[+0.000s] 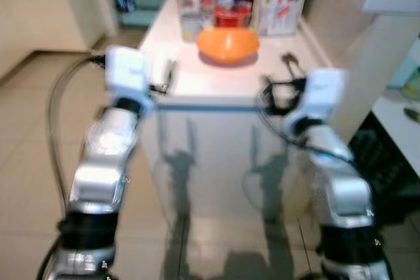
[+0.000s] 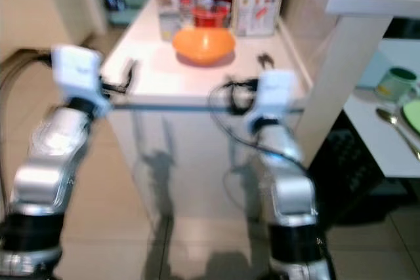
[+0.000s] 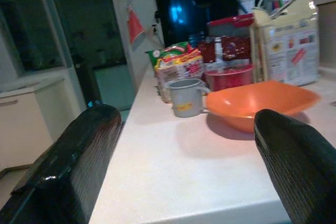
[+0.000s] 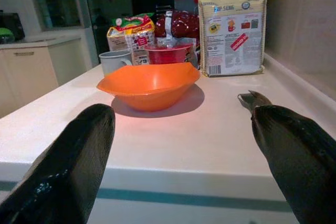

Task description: Setting the table

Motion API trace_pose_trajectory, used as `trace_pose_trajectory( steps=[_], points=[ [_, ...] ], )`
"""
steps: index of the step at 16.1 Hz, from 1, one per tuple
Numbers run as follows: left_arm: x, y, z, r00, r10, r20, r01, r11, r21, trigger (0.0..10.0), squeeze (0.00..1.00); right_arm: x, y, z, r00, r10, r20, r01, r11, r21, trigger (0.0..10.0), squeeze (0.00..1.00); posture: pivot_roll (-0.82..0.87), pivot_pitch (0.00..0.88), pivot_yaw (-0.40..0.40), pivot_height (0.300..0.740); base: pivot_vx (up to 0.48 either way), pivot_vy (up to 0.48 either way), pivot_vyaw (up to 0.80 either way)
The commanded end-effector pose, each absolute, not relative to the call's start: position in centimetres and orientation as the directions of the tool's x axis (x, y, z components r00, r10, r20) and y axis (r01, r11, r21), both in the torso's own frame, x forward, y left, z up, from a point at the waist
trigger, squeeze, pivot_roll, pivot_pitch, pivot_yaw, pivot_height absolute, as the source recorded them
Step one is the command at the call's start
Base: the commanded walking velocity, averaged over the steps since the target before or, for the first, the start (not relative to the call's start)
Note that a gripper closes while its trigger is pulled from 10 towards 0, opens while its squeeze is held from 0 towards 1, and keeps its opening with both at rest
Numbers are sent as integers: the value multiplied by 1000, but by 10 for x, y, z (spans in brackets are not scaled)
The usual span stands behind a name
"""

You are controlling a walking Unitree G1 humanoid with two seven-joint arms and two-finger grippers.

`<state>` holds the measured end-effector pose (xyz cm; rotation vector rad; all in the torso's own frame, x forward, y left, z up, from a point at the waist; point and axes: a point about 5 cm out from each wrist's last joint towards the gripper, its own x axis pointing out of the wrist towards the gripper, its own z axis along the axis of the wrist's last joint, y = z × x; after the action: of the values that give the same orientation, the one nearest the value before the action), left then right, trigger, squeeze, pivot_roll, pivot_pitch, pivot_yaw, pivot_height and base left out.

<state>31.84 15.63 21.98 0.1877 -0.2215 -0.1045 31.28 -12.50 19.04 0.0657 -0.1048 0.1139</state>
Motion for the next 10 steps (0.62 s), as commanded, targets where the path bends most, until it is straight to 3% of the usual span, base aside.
trace_pose_trajectory(
  steps=[1, 5, 8, 10],
  points=[
    [319, 149, 221, 966, -149, 213, 108, 975, 195, 10000, 0, 313, -133, 195, 987, 102, 121, -109, 993, 54, 10000, 0, 31, 0, 13, 740, 394, 0, 0],
    [318, 149, 220, 966, -147, 211, 105, 975, 195, 10000, 0, 314, -130, 197, 984, 131, 123, -136, 990, 34, 10000, 0, 32, 0, 11, 740, 395, 0, 0],
    [318, 148, 220, 967, -147, 210, 106, 976, 193, 10000, 0, 315, -132, 199, 984, 123, 131, -128, 991, 35, 10000, 0, 29, 0, 7, 740, 398, 0, 800],
    [318, 147, 219, 967, -149, 208, 109, 975, 194, 10000, 0, 316, -137, 203, 984, 93, 151, -104, 992, 67, 10000, 0, 28, 0, 7, 740, 396, 0, 0]
  ],
)
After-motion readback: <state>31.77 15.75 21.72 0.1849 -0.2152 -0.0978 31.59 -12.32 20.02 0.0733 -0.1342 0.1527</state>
